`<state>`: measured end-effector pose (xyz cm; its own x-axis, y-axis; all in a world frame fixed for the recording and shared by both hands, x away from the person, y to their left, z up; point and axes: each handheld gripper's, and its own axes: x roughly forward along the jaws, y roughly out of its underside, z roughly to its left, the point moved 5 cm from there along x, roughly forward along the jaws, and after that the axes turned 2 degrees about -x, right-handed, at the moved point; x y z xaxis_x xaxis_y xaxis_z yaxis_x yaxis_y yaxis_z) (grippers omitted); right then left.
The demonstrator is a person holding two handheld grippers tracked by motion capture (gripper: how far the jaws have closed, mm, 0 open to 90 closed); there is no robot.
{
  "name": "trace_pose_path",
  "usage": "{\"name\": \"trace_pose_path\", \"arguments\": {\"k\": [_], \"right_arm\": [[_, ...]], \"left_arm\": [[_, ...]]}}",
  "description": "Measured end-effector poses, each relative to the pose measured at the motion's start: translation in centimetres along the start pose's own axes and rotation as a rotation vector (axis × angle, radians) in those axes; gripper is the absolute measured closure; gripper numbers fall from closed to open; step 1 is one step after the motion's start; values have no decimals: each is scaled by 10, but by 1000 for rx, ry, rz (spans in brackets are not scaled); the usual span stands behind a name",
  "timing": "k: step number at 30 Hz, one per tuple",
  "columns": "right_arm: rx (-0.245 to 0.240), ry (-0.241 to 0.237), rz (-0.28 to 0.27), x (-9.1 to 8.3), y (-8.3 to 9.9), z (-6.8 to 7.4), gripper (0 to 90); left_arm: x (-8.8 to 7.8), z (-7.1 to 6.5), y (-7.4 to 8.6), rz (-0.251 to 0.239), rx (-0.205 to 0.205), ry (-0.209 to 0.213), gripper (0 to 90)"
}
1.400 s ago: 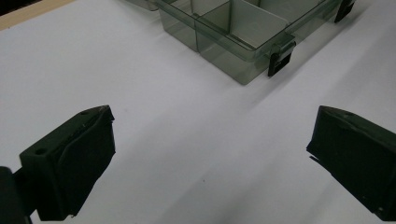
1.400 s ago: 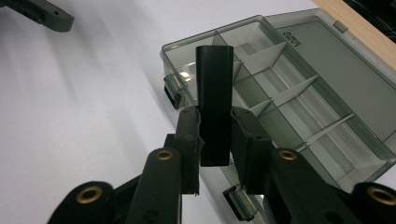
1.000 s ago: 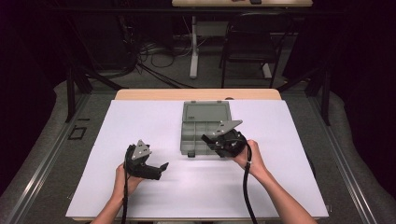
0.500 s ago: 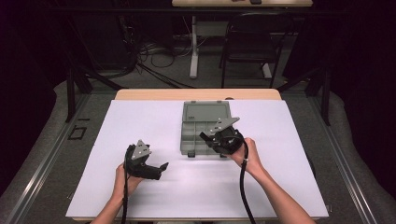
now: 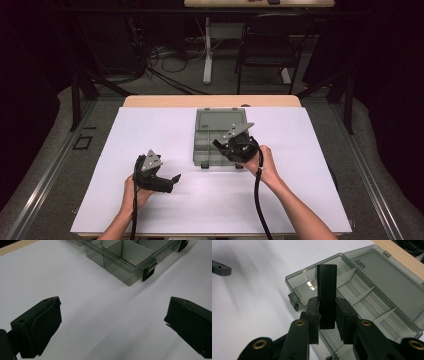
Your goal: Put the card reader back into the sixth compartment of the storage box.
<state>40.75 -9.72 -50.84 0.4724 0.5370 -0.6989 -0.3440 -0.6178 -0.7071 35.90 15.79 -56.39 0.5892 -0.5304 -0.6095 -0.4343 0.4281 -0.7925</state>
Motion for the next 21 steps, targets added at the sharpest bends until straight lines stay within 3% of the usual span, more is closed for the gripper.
{"name": "trace_pose_path", "arguments": {"k": [21], "right_arm": [[49, -4, 26, 14, -11, -3, 738]], "left_arm": [[-1, 0, -1, -8, 1, -3, 0]]}}
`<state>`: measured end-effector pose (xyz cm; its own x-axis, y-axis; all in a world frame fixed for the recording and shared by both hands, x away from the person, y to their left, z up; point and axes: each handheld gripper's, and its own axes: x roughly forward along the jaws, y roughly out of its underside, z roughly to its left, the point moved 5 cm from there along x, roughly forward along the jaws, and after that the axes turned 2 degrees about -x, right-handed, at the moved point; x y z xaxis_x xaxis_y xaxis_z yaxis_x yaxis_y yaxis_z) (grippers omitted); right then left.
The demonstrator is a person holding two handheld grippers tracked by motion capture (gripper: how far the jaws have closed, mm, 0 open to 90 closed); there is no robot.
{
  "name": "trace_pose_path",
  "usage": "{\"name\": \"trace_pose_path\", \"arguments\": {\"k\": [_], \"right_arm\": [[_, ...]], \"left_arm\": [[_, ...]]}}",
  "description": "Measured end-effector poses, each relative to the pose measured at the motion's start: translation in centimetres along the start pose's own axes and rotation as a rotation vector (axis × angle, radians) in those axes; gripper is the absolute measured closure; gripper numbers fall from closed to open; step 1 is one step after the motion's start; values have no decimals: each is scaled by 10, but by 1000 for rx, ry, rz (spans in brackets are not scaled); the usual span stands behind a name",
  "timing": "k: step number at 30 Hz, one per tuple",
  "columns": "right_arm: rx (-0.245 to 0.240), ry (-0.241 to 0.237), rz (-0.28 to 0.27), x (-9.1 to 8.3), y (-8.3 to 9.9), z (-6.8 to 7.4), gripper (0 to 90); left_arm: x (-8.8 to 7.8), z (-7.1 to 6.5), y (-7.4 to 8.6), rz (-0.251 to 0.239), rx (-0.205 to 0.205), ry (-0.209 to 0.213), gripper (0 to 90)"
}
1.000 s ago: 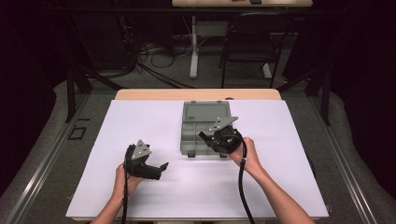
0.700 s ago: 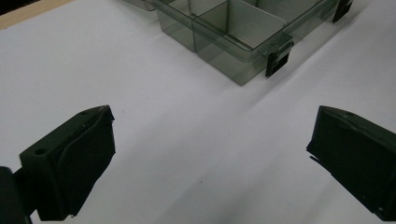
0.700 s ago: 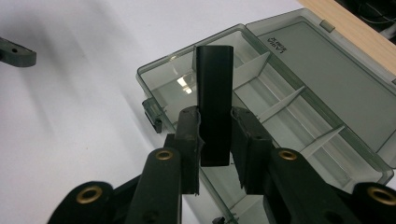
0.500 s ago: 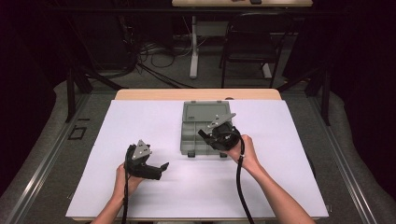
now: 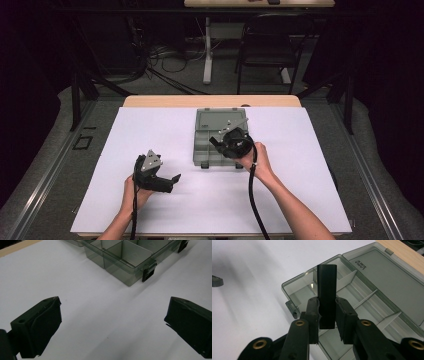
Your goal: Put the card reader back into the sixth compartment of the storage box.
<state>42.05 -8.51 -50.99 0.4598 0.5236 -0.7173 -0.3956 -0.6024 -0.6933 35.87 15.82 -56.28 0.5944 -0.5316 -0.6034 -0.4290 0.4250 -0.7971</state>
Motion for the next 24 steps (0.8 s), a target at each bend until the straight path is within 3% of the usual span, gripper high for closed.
{"name": "trace_pose_path", "arguments": {"k": [24], "right_arm": [[113, 9, 65, 23, 1, 2, 737]], "left_arm": [[-1, 0, 0, 0, -1, 1, 0]]}}
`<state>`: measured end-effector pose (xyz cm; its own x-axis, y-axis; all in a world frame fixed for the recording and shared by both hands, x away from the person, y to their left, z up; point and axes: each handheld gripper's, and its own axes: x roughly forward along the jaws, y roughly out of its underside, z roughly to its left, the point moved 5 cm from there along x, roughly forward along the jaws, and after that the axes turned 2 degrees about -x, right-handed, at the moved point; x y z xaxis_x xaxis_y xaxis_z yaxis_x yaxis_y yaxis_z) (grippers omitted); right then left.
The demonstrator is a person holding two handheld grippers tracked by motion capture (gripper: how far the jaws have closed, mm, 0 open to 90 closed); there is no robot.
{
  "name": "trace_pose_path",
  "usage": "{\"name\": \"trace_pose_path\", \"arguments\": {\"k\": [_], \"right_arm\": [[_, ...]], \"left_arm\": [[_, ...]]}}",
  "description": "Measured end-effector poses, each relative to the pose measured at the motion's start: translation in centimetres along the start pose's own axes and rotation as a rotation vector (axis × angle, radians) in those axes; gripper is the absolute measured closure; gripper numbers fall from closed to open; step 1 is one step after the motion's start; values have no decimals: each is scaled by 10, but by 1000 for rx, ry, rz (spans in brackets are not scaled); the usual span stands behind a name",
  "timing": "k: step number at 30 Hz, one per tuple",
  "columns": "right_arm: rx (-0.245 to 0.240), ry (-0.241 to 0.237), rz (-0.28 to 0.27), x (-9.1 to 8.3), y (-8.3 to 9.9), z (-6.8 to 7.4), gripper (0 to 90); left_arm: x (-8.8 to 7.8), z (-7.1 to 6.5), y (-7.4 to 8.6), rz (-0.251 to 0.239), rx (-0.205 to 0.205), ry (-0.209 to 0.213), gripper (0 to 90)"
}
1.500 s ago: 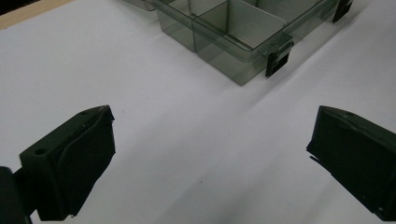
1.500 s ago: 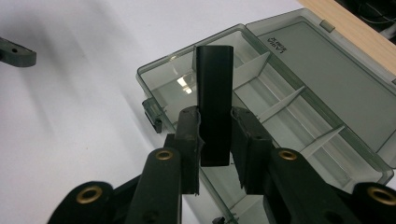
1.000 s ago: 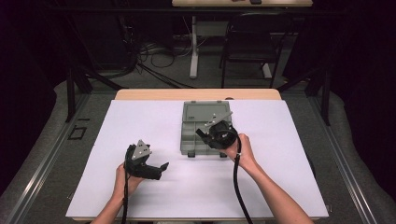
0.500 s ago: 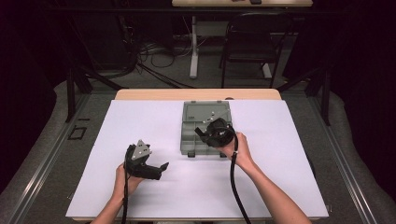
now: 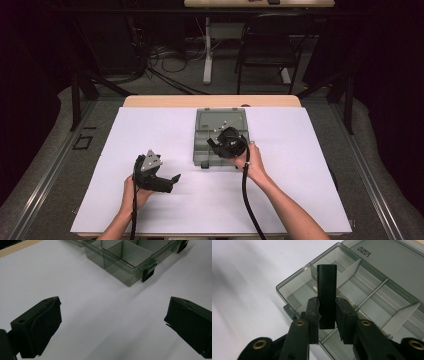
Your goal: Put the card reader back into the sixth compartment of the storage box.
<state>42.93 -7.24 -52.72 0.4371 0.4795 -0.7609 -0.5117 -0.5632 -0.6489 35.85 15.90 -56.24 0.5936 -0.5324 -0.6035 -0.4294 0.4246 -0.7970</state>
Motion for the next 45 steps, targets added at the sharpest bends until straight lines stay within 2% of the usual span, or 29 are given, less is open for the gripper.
{"name": "trace_pose_path", "arguments": {"k": [12, 16, 37, 39, 40, 42, 43, 45], "right_arm": [[43, 27, 19, 11, 1, 2, 736], [55, 32, 45, 12, 2, 2, 736], [61, 36, 74, 18, 3, 1, 728], [64, 37, 67, 18, 3, 1, 714], [64, 33, 68, 17, 4, 0, 657], [80, 35, 72, 15, 4, 1, 626], [66, 31, 58, 15, 4, -1, 583], [76, 30, 48, 13, 4, -2, 528]], "left_arm": [[0, 1, 0, -2, -3, 2, 0], [0, 1, 0, 0, 2, 3, 0], [0, 1, 0, -1, 1, 3, 0], [0, 1, 0, -3, -1, 3, 0], [0, 1, 0, -5, 0, 0, 0], [-1, 1, 0, -4, 0, 0, 0], [-1, 1, 0, -5, -1, 0, 0], [-1, 1, 0, -6, -1, 0, 0]]}}
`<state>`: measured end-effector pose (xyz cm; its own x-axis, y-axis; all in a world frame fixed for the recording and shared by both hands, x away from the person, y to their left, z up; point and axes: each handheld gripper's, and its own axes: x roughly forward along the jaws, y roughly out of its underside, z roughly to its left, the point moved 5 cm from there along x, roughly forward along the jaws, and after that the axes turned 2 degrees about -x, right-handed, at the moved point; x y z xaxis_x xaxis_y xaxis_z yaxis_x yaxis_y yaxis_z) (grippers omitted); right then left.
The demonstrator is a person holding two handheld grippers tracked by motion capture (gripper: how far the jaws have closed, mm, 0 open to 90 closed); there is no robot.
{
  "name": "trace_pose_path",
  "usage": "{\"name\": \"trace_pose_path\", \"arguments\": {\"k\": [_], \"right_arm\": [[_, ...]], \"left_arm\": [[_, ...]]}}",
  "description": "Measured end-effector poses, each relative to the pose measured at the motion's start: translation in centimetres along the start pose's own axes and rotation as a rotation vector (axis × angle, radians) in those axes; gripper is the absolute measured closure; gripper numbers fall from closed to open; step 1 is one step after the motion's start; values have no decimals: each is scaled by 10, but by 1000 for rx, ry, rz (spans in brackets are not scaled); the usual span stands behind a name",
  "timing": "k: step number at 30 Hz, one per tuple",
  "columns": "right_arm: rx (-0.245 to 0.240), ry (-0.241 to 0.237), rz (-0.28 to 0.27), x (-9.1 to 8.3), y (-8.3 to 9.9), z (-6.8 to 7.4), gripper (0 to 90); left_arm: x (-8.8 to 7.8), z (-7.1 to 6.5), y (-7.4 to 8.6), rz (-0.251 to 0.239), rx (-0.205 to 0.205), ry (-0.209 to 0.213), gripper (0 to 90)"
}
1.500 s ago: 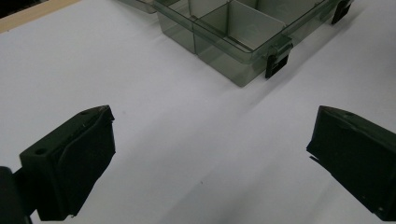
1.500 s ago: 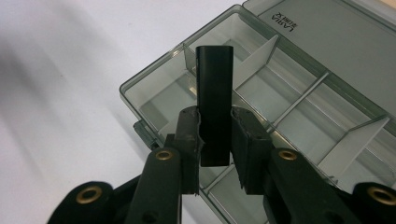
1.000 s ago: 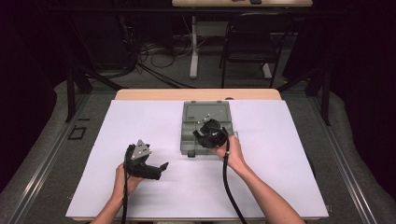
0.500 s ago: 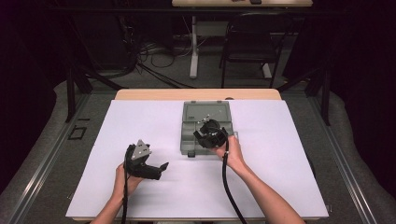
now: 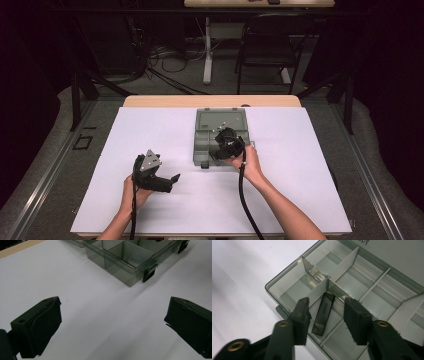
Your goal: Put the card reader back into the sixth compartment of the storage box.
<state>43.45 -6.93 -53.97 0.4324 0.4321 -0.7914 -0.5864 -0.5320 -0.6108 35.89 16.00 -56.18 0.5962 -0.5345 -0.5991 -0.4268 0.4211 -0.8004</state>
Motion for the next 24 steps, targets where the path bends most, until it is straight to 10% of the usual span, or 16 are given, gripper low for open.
{"name": "trace_pose_path", "arguments": {"k": [8, 24], "right_arm": [[-7, -35, -56, -12, 3, -6, 237], [-45, -110, -134, -35, 23, -13, 85]], "left_arm": [[0, 0, 0, 0, 0, 0, 0], [0, -1, 1, 1, 3, 5, 0]]}}
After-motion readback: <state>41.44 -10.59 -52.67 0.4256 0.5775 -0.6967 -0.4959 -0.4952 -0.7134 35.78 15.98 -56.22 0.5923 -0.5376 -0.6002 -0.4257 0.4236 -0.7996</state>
